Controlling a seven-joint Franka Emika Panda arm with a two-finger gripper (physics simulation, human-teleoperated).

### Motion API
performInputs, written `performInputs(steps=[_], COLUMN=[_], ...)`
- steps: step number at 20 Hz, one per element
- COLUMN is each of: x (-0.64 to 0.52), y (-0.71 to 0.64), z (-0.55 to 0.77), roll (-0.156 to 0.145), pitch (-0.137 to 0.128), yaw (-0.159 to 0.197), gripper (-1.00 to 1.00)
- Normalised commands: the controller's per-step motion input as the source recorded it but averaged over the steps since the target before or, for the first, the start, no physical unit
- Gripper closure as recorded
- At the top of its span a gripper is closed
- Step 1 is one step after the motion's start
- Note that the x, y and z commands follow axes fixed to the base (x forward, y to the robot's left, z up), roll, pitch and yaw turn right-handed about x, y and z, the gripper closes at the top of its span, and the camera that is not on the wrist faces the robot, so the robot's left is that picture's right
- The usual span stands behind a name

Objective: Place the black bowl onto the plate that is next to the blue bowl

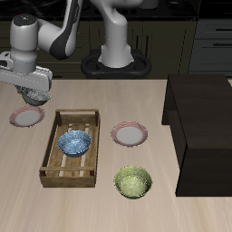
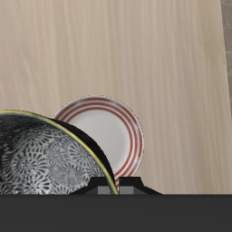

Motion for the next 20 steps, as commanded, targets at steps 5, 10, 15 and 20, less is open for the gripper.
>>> performInputs(steps=[5, 10, 15, 20], x=[0.04, 0.04, 0.07, 0.01], y=[-0.19, 0.01, 0.01, 0.09], z=[-0.28, -0.25, -0.25, -0.18], roll=[-0.067, -0.044, -0.025, -0.021], pitch=[0.041, 0.042, 0.046, 0.024], yaw=[-0.019, 0.001, 0.012, 0.019], gripper=[1.00, 1.00, 1.00, 1.00])
